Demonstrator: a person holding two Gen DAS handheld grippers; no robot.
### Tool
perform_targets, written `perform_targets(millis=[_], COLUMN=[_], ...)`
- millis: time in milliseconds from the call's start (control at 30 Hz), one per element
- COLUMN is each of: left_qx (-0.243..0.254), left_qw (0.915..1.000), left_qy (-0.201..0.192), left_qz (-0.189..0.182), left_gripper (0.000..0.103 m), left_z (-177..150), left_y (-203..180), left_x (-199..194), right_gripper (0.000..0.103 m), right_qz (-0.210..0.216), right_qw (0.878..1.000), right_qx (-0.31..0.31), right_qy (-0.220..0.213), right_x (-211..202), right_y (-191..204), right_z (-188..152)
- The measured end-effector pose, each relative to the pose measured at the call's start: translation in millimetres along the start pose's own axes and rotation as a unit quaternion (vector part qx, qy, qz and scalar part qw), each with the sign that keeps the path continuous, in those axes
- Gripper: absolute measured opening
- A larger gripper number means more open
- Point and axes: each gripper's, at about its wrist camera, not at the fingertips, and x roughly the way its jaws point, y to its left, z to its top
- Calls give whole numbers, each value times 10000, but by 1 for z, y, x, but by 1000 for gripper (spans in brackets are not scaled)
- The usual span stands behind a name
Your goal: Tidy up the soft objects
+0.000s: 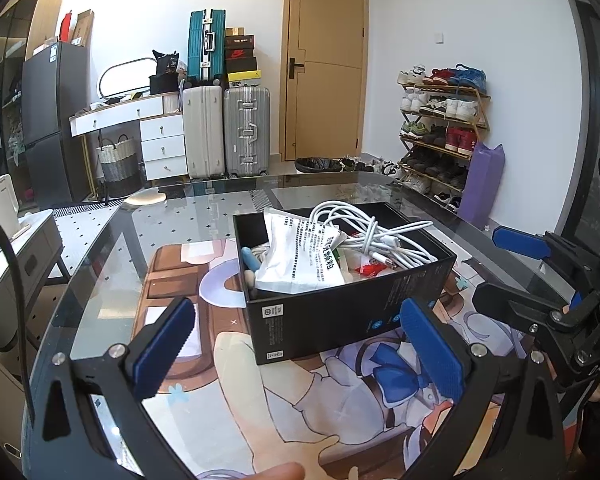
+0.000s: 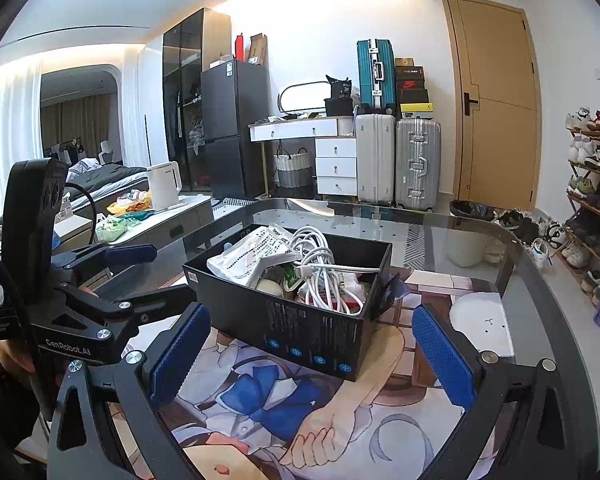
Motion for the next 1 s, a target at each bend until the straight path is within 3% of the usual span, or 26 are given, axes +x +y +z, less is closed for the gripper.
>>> perform_targets(millis=[1000], left_qx=[1], left_qw=[10000], left_qy=[-12], left_qz=[10], left_gripper=[103], left_z=[0], left_y=[3], left_x=[-1], right_gripper=[102], right_qz=[1], right_qw=[10000], right_qx=[-3], right_qy=[-23], right_x=[1], right_y=[1], right_z=[0])
